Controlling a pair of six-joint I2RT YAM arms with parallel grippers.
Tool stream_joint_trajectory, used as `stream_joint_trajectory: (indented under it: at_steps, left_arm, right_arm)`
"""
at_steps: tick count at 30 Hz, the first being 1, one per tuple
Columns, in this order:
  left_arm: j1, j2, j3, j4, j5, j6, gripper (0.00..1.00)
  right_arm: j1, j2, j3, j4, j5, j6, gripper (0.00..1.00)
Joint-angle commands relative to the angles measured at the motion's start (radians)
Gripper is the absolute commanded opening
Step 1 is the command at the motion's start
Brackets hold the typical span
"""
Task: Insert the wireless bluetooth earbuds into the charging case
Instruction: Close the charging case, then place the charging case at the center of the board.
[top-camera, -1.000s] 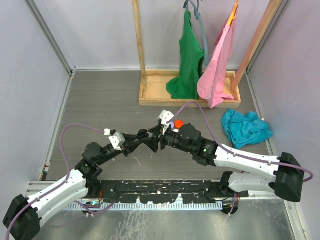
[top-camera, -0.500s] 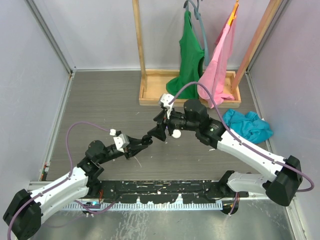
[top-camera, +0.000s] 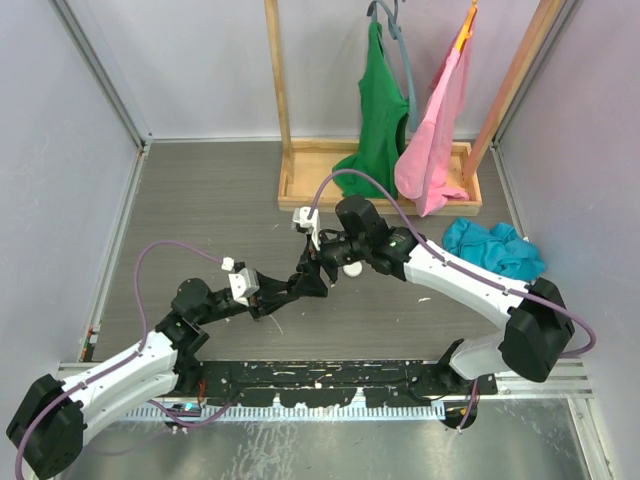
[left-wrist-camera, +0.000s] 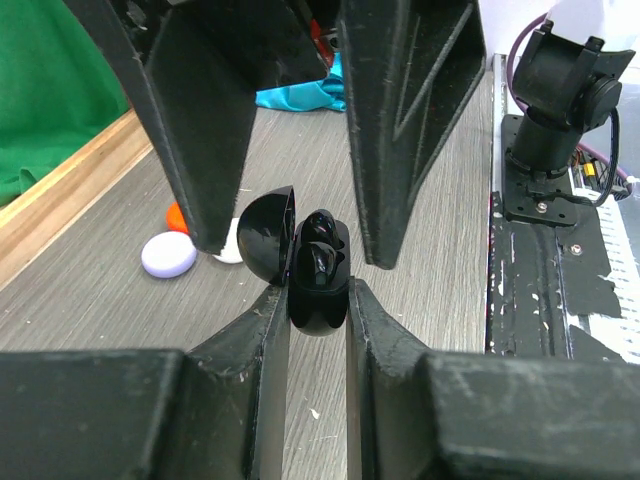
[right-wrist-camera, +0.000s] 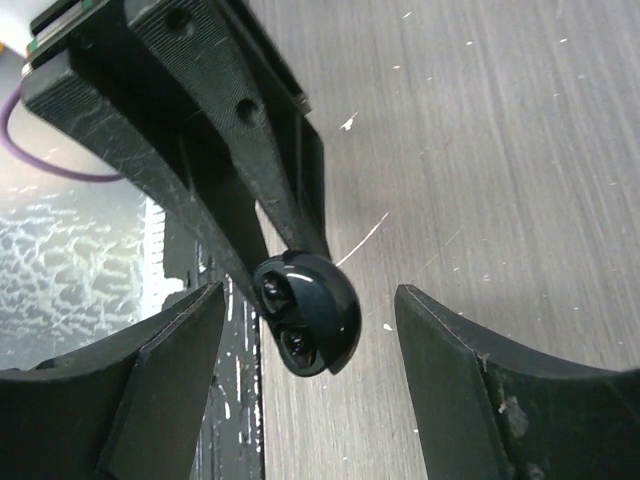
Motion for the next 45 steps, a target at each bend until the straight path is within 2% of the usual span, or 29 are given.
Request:
stream_joint_trajectory:
  at_steps: [1,7,14,16,21,25,30,36,41,45]
  left_arm:
    - [0.001,0.006,0.043,0.074,0.006,-0.005,0.0]
    - [0.001,0.029,0.062,0.043,-0.029,-0.014,0.0]
    - [0.002,0.068,0.093,-0.009,-0.08,-0.029,0.0]
    - [0.001,0.088,0.101,-0.012,-0.091,-0.037,0.0]
    - [0.002,0.165,0.138,-0.04,-0.157,-0.097,0.0]
    - [0.001,0.272,0.206,-0.102,-0.231,-0.229,0.01]
    - [0.002,0.433,0.301,-0.148,-0.26,-0.409,0.02]
    - [0.002,0.683,0.416,-0.181,-0.32,-0.654,0.04]
    - [0.002,0.871,0.494,-0.144,-0.321,-0.824,0.07]
    - [0.002,0.989,0.564,-0.144,-0.307,-0.905,0.08]
  right_arm:
    - [-0.003,-0.009,0.05,-0.028,-0.115,-0.046,0.73]
    - [-0.001,-0.06,0.041,-0.099,-0.168,-0.095,0.69]
    - [-0.001,-0.149,0.003,-0.125,-0.095,-0.107,0.68]
    - [-0.001,-0.174,-0.017,-0.125,-0.015,-0.096,0.69]
    - [-0.003,-0.239,-0.094,-0.072,0.338,0.007,0.76]
    - [-0.004,-0.297,-0.181,-0.027,0.607,0.106,0.8]
    - [-0.004,-0.413,-0.337,0.11,0.883,0.251,0.84]
    - [-0.004,-0.571,-0.45,0.155,1.072,0.293,0.9]
    - [-0.004,-0.703,-0.516,0.169,1.12,0.315,0.9]
    - [-0.004,-0.756,-0.55,0.174,1.141,0.315,0.9]
